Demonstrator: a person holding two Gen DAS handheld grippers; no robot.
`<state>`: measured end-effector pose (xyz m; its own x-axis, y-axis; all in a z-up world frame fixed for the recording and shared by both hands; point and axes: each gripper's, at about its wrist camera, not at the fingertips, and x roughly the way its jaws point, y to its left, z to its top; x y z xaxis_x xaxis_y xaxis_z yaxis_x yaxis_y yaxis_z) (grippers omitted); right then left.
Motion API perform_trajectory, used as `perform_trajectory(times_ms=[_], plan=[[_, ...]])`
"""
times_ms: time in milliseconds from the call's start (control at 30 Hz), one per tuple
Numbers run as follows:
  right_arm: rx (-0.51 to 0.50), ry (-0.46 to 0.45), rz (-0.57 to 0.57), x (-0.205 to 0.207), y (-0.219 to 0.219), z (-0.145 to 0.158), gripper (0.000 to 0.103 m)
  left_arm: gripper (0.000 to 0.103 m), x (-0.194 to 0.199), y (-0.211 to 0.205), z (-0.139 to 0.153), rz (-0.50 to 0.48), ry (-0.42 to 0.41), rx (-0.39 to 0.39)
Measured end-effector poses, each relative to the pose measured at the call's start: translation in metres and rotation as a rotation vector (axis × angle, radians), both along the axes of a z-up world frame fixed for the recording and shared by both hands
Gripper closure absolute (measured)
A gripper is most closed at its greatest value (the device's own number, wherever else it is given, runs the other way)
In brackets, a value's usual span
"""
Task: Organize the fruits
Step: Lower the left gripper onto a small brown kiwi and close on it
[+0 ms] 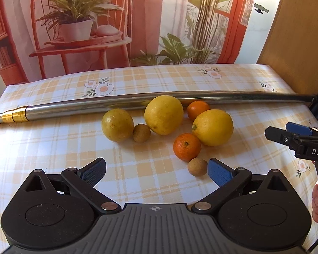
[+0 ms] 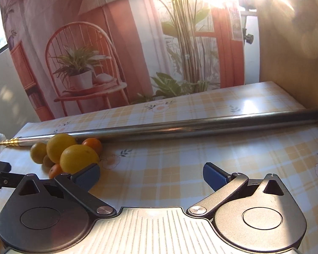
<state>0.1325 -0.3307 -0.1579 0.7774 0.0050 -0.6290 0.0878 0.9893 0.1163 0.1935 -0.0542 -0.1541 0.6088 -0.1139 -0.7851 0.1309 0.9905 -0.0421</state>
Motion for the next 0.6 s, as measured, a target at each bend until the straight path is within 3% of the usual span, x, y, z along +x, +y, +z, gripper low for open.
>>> perform_trajectory(times_ms=[233, 367, 600], plan=[[-0.059, -0.033, 0.045, 0.001, 0.006, -0.016, 0.000, 0.000, 0.004, -0.007, -0.013, -0.022, 0.049, -0.057], [-0.043, -0.074, 0.090, -0.001, 0.009, -0.014, 0.000, 0.001, 0.007, -0.009, -0.018, -0.010, 0.060, -0.093], [0.052, -0.087, 0.087, -0.004, -0.005, -0.013, 0.000, 0.020, 0.016, -0.019, -0.029, -0.023, 0.117, -0.112]])
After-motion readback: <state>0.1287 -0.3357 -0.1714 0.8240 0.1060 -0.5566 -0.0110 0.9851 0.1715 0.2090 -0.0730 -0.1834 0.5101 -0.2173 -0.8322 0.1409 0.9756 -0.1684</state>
